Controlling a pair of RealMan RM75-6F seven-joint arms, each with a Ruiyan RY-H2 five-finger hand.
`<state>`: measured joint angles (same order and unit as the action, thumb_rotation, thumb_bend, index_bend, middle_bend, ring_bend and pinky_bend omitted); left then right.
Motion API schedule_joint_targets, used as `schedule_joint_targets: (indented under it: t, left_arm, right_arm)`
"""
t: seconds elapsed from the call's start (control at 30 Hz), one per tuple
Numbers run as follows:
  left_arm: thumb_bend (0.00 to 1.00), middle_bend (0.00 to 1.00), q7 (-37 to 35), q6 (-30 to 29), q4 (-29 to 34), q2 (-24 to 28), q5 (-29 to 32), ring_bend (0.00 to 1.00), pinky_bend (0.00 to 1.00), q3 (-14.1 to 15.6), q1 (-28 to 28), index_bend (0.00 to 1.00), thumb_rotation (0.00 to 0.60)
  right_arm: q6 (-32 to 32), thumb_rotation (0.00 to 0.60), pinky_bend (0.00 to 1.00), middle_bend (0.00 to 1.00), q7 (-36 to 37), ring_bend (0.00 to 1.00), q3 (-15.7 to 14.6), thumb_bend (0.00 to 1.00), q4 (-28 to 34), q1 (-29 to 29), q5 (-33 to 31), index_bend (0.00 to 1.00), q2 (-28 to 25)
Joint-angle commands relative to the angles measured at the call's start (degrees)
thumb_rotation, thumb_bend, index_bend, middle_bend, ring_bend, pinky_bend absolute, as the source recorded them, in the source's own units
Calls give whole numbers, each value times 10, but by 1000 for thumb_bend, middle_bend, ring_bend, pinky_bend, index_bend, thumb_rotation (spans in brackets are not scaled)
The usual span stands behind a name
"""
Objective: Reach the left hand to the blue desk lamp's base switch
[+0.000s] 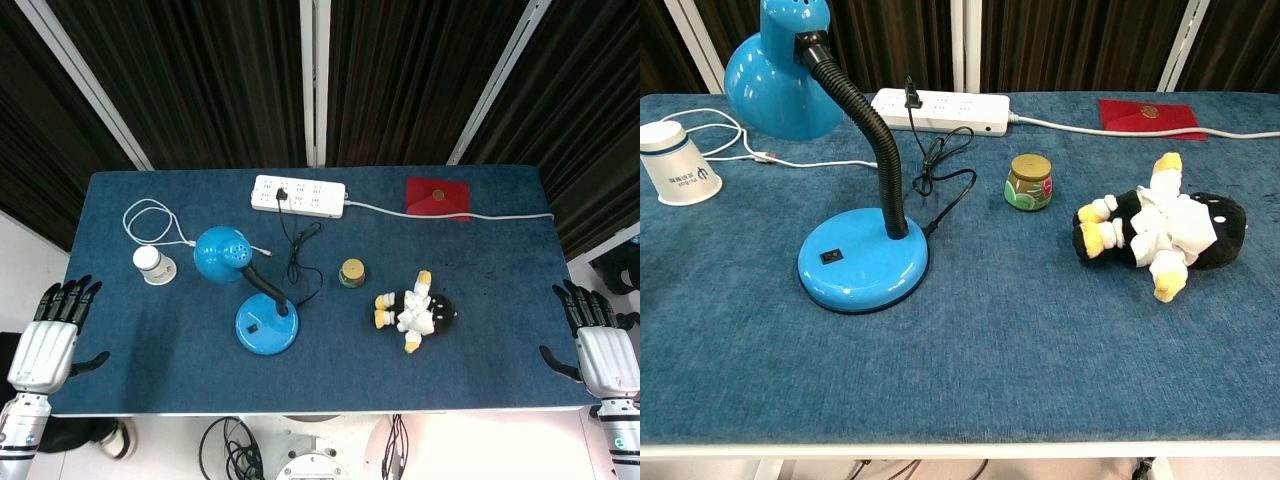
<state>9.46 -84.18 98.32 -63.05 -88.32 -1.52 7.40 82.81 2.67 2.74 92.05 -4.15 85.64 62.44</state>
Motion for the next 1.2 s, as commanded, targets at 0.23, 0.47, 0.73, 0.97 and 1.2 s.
schedule_joint_targets:
  t: [0.23,0.47,0.73,0.97,1.2]
  left_arm:
    - [0,0,-1,0,1,0,0,0,0,1,0,33,600]
    - [0,0,-23,-2,-2,-1,-17,0,16,1,5,34,600]
    - [51,129,-78,5,-39,-21,-63,84,264,11,23,34,600]
    - [130,766,-64,75,-23,-21,-71,762,754,34,51,34,600]
    - [206,828,-24,140,-9,-60,-82,810,841,35,94,34,600]
  right_arm:
    - [0,600,0,0,-1,0,0,198,0,0,-1,0,0]
    - [-1,600,0,0,1,0,4,198,3,-2,-3,0,-1]
    - [6,600,0,0,10,0,7,198,-1,2,-8,0,-4]
    - [8,600,0,0,15,0,9,199,-3,2,-7,0,-6]
    - [-1,600,0,0,14,0,7,198,-5,-1,-9,0,-2]
